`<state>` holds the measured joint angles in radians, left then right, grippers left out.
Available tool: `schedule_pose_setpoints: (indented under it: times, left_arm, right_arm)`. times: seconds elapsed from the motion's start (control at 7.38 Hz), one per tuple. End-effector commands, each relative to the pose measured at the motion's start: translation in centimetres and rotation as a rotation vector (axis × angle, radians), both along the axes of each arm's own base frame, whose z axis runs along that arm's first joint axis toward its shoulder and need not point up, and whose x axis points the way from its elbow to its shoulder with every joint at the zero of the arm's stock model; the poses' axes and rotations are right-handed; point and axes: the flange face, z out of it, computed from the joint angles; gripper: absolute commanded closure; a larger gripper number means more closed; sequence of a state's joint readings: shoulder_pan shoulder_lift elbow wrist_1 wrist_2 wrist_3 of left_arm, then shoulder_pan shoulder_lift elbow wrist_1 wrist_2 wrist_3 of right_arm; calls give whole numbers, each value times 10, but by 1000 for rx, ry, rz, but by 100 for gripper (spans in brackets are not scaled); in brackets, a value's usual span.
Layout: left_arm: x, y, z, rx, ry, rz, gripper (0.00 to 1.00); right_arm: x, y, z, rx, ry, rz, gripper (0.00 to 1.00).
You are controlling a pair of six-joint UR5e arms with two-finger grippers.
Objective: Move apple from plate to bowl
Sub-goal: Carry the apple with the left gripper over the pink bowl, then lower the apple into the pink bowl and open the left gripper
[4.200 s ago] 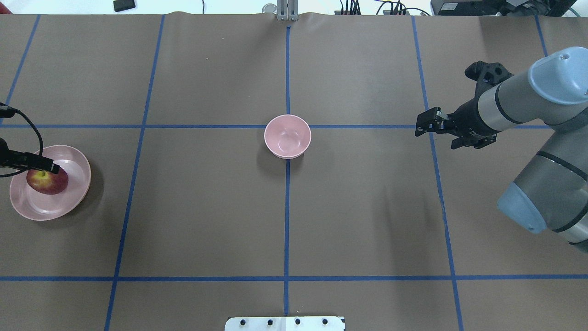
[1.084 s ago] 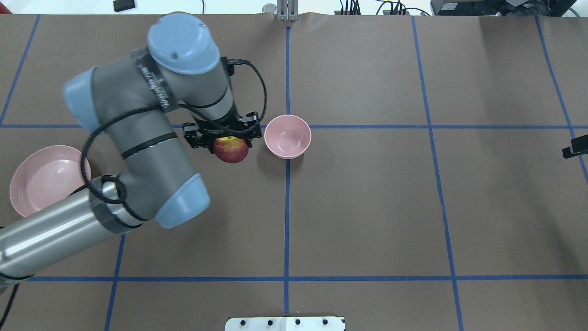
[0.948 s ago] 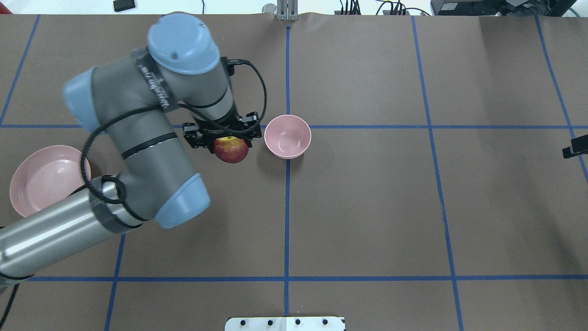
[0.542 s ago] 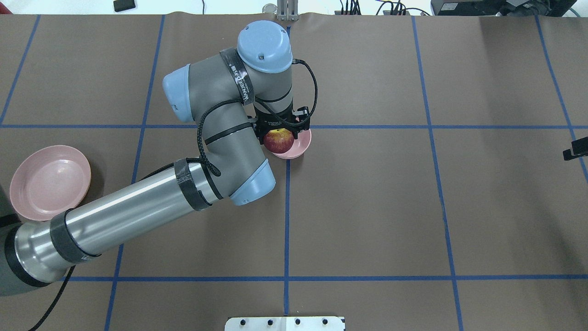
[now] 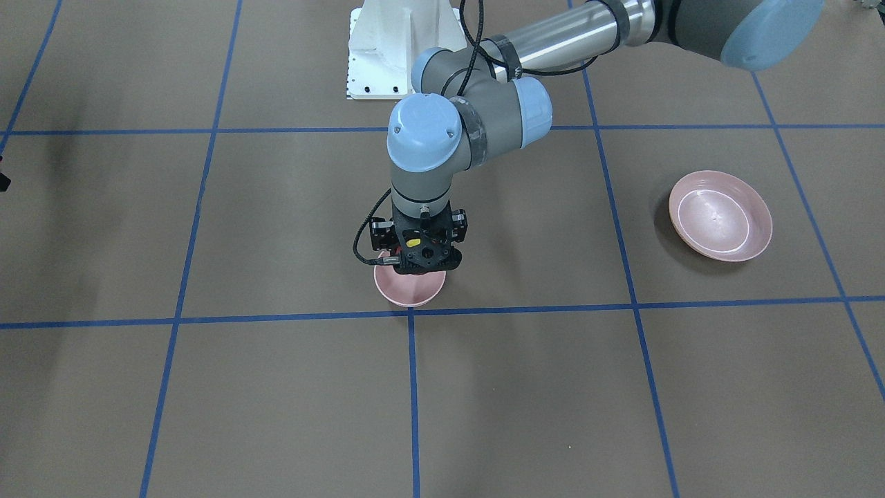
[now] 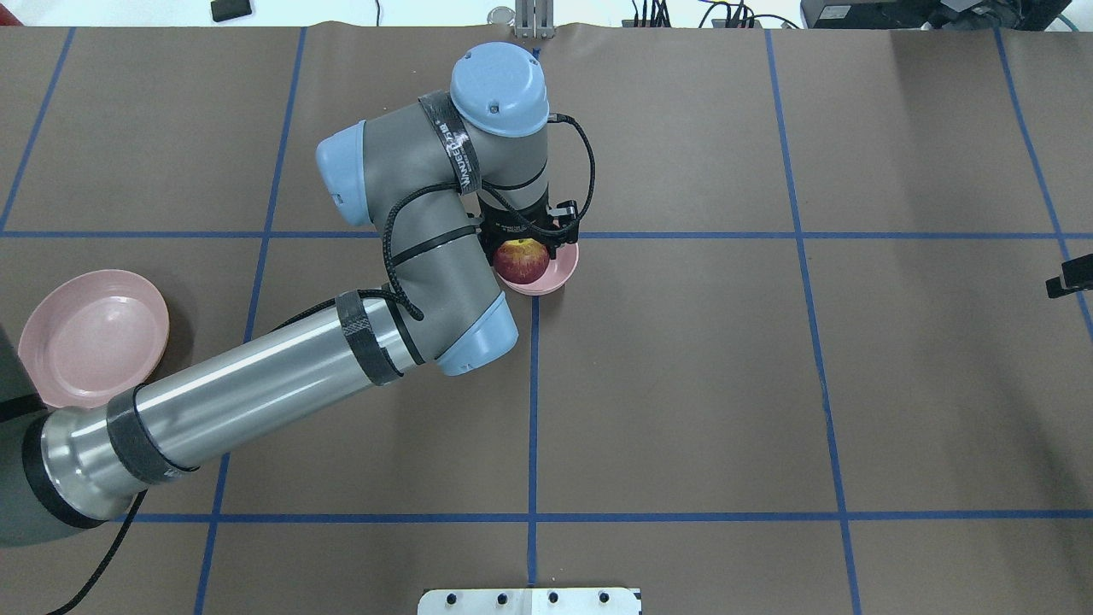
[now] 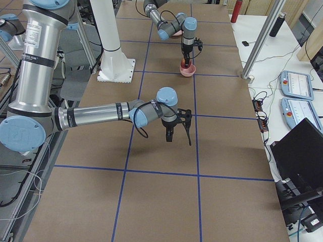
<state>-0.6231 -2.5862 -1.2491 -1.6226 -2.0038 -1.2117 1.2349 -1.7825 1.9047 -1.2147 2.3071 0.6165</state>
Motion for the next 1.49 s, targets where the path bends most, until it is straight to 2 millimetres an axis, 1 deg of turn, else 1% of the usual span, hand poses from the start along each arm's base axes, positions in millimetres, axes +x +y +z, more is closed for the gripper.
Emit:
schedule_pose_setpoints:
  times: [0.0, 0.41, 0.54, 0.68, 0.81, 0.95, 1.08, 1.35]
  left_arm:
    - [7, -5, -1, -3, -6, 1, 100]
    - [23, -15, 9, 1, -4, 0, 100]
    - [23, -15, 9, 1, -4, 0, 100]
    - [25, -14, 10, 0, -8, 0, 85]
    - [26, -13, 11, -2, -9, 1, 55]
    - [26, -13, 12, -1, -10, 0, 22]
    - [26, -13, 12, 1, -10, 0, 3]
    - [25, -13, 14, -2, -9, -4, 2]
  right_arm:
    - [0, -1, 7, -12, 5, -1, 0]
    - [-1, -2, 8, -12, 6, 1, 0]
    - [-1, -2, 9, -15, 5, 1, 0]
    - [-1, -2, 9, -17, 5, 2, 0]
    - [-1, -2, 9, -18, 5, 2, 0]
    - [-1, -2, 10, -20, 6, 2, 0]
    - [-1, -2, 10, -20, 6, 2, 0]
    - [-1, -2, 11, -23, 6, 4, 0]
